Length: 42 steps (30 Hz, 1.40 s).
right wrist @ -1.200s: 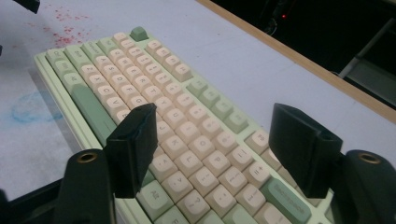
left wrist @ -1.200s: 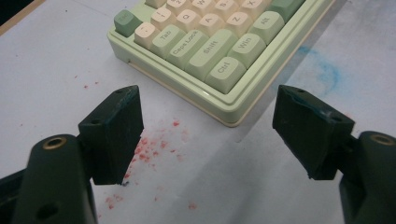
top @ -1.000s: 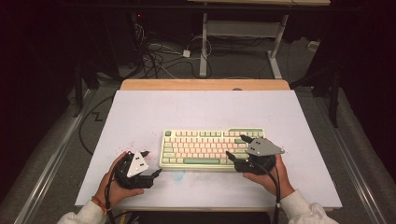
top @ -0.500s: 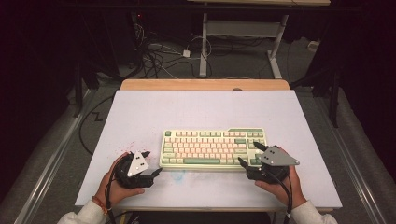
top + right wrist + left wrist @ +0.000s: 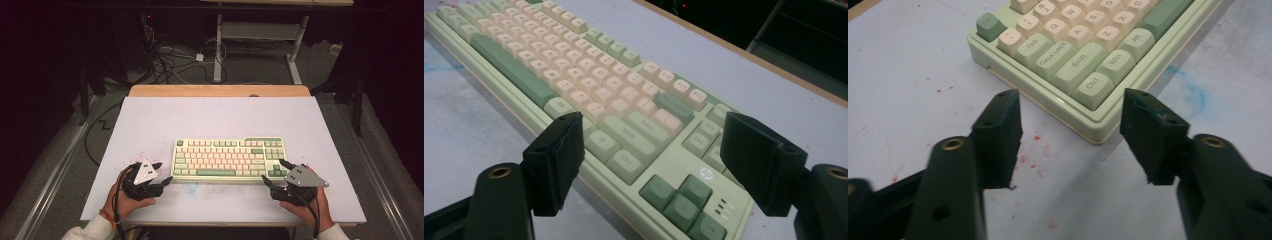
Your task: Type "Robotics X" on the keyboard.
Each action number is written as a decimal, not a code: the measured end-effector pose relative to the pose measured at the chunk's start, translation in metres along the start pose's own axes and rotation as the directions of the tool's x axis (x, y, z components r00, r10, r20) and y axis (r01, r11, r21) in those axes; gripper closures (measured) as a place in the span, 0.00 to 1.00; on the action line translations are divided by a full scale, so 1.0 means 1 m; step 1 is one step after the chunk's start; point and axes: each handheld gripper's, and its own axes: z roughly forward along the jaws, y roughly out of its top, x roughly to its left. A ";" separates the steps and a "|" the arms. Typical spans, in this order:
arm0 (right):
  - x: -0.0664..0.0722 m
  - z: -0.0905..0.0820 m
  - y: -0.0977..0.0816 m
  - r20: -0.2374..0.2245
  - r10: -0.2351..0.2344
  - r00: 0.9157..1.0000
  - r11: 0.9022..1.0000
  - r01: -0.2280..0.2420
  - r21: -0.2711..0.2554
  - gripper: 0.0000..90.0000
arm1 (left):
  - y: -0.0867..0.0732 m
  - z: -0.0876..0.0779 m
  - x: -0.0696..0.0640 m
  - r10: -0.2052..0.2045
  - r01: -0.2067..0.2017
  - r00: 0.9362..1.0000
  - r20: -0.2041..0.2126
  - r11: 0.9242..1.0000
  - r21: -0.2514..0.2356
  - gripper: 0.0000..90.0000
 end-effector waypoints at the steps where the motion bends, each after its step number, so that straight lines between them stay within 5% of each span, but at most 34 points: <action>1: 0.000 -0.001 -0.001 -0.001 -0.002 1.000 1.000 0.002 0.001 0.29 | 0.000 0.000 0.001 -0.009 0.009 1.000 0.008 1.000 -0.005 0.54; 10: 0.000 -0.007 -0.008 0.016 -0.027 1.000 0.999 0.027 0.029 0.29 | 0.006 0.004 0.003 -0.006 0.005 0.998 0.058 1.000 0.012 0.97; 15: -0.001 -0.006 -0.008 0.015 -0.027 1.000 0.999 0.027 0.031 0.29 | 0.018 0.015 0.002 -0.002 -0.002 0.995 0.098 0.999 0.048 0.97; 25: 0.000 -0.003 -0.009 0.013 -0.030 0.999 0.999 0.030 0.040 0.29 | 0.055 0.034 -0.004 0.051 -0.059 0.992 0.119 0.996 0.066 0.97; 35: 0.001 0.000 -0.010 0.002 -0.036 0.999 0.998 0.035 0.056 0.29 | 0.090 0.055 -0.003 0.056 -0.067 0.986 0.154 0.996 0.065 0.97; 42: 0.001 0.001 -0.011 -0.003 -0.035 0.999 0.997 0.035 0.061 0.29 | 0.110 0.078 -0.009 0.104 -0.123 0.981 0.161 0.986 0.112 0.97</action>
